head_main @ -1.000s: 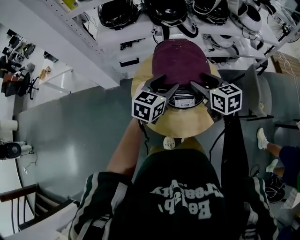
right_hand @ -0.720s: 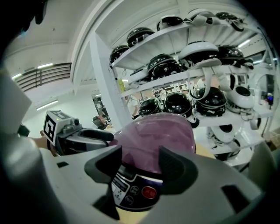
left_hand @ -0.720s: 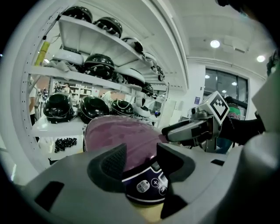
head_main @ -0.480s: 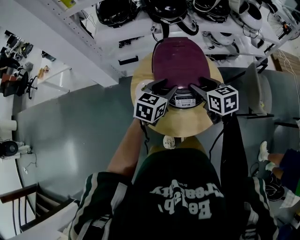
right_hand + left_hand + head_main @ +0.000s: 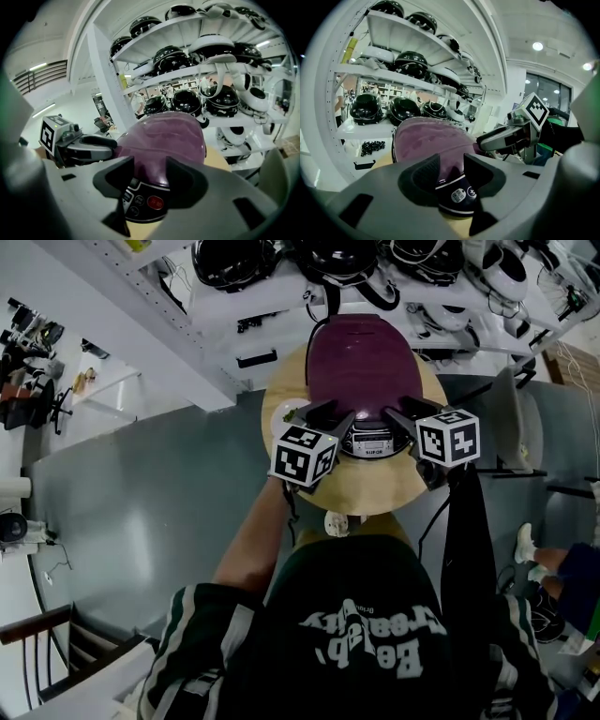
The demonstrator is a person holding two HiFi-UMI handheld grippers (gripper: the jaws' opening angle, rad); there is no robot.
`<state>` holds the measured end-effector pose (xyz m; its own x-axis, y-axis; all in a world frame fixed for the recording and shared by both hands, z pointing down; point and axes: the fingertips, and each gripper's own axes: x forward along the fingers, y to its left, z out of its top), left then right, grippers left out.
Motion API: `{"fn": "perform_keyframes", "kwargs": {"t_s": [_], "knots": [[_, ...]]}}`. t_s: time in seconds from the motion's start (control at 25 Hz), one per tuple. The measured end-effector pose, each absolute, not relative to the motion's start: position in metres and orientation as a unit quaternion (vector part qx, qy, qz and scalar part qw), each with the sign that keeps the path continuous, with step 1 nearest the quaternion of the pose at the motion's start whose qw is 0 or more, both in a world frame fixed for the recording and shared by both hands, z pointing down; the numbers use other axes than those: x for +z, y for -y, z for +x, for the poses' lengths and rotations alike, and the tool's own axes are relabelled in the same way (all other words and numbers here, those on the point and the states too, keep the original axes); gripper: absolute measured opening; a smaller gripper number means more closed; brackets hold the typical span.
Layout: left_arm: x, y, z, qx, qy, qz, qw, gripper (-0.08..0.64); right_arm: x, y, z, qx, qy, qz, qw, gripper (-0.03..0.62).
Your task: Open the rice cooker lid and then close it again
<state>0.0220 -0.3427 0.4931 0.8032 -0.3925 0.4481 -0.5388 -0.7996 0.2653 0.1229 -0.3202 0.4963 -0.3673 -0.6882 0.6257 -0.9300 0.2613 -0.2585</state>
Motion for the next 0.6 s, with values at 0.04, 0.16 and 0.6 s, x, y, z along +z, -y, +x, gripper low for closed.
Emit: {"fn": "perform_keyframes", "kwargs": {"t_s": [0.04,0.16,0.6], "knots": [[0.4938,0.3431,0.0222,0.191,0.251,0.929,0.192,0.158,0.4968,0.3207,0.1233,0.306,0.767,0.527,0.201,0.218],[0.4949,0.3444,0.0227,0.195,0.252,0.929,0.189,0.149,0.4979,0.322,0.1246,0.308,0.763,0.529,0.205,0.21],[0.4947,0.3455,0.0213,0.186,0.251,0.93,0.192,0.137,0.4984,0.3227,0.1287,0.308,0.758,0.543,0.188,0.178]]}}
